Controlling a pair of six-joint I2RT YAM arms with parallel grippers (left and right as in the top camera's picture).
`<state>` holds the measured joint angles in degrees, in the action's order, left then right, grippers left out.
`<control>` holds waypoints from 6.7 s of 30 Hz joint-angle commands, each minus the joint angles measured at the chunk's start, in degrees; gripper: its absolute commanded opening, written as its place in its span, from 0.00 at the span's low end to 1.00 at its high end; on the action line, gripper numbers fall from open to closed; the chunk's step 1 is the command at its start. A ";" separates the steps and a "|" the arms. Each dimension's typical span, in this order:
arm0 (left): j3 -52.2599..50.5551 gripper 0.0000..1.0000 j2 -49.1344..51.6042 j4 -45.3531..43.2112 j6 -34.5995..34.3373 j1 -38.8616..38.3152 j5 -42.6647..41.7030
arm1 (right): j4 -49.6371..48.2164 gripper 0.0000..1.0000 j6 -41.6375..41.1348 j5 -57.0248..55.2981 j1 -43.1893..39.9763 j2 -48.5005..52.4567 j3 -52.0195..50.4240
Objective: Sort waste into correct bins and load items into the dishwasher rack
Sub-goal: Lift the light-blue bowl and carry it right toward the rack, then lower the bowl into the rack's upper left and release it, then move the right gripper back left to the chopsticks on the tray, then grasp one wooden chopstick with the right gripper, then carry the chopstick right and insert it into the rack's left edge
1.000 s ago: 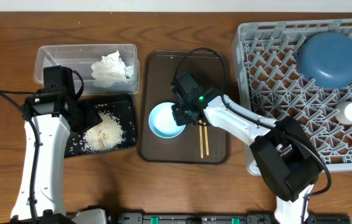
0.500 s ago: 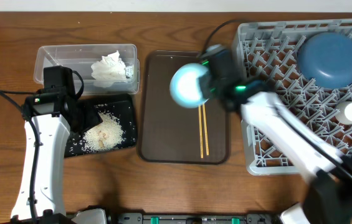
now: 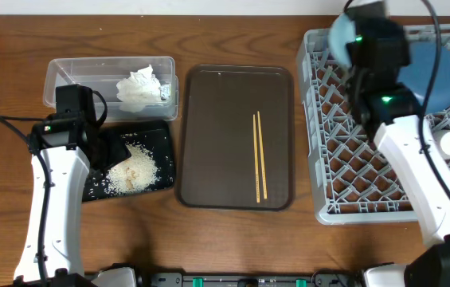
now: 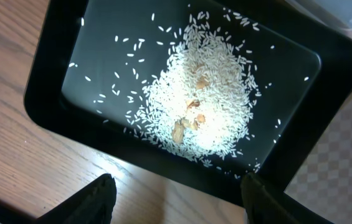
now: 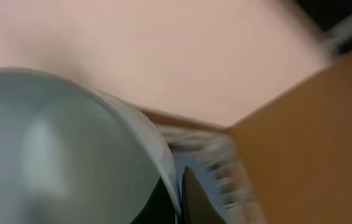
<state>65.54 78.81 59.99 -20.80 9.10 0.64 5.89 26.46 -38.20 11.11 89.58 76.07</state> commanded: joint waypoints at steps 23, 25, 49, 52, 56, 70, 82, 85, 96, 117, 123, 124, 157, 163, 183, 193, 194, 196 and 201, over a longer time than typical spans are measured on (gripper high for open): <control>0.33 0.68 -0.26 0.33 -0.35 0.20 0.85 | -11.13 0.01 25.59 -10.88 -5.29 20.76 0.33; 0.33 0.68 -0.26 0.33 -0.35 0.20 0.87 | -9.99 0.01 24.39 -10.91 -4.96 21.24 0.33; 0.33 0.68 -0.26 0.44 -0.33 0.20 0.85 | 10.93 0.03 5.51 -12.68 1.53 21.68 0.31; 0.33 0.68 -0.26 0.46 -0.35 0.20 0.87 | 18.05 0.14 1.77 -13.90 2.36 21.66 0.33; 0.33 0.68 -0.26 0.42 -0.35 0.20 0.85 | 25.53 0.17 -9.40 -13.60 3.50 21.62 0.33; 0.33 0.68 -0.26 0.63 -0.33 0.20 0.87 | 29.94 0.67 -18.73 9.01 4.24 6.49 0.33; 0.33 0.68 -0.26 0.59 -0.35 0.20 0.87 | 31.67 0.69 -28.50 55.56 5.77 -2.05 0.20; 0.33 0.68 -0.26 0.57 -0.35 0.20 0.87 | 33.29 0.68 -29.46 55.39 8.15 -0.37 0.13; 0.33 0.68 -0.26 0.61 -0.33 0.20 0.87 | 39.67 0.55 -39.74 40.89 17.94 9.94 0.09; 0.33 0.68 -0.26 0.59 -0.33 0.20 0.87 | 42.69 0.46 -53.24 36.68 23.47 23.67 0.04; 0.33 0.68 -0.26 0.59 -0.33 0.20 0.87 | 43.06 0.47 -53.66 36.68 23.45 25.62 -0.02; 0.33 0.68 -0.26 0.59 -0.33 0.20 0.87 | 43.06 0.47 -53.68 36.68 23.45 25.81 -0.02; 0.33 0.68 -0.24 0.61 -0.35 0.20 0.87 | 46.23 0.09 -55.19 37.22 23.47 25.86 -0.02; 0.33 0.68 -0.24 0.61 -0.33 0.20 0.87 | 46.25 0.07 -55.17 37.46 23.45 25.86 -0.02; 0.33 0.68 -0.24 0.57 -0.35 0.20 0.87 | 51.12 0.01 -41.53 40.15 14.21 6.64 4.15; 0.33 0.68 -0.24 0.13 -0.57 0.20 0.85 | 59.65 0.01 -34.60 40.15 1.77 1.84 3.76; 0.33 0.68 -0.24 0.13 -0.57 0.20 0.85 | 60.13 0.01 -34.45 40.13 1.05 2.12 3.56; 0.33 0.68 -0.24 0.13 -0.57 0.20 0.85 | 60.57 0.01 -34.47 40.15 -0.17 2.75 2.95; 0.33 0.68 -0.24 0.15 -0.57 0.20 0.85 | 60.30 0.01 -32.81 39.93 -0.76 4.02 0.46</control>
<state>65.54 78.81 60.01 -20.97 9.10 0.62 66.19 -8.67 1.72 10.66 92.49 78.30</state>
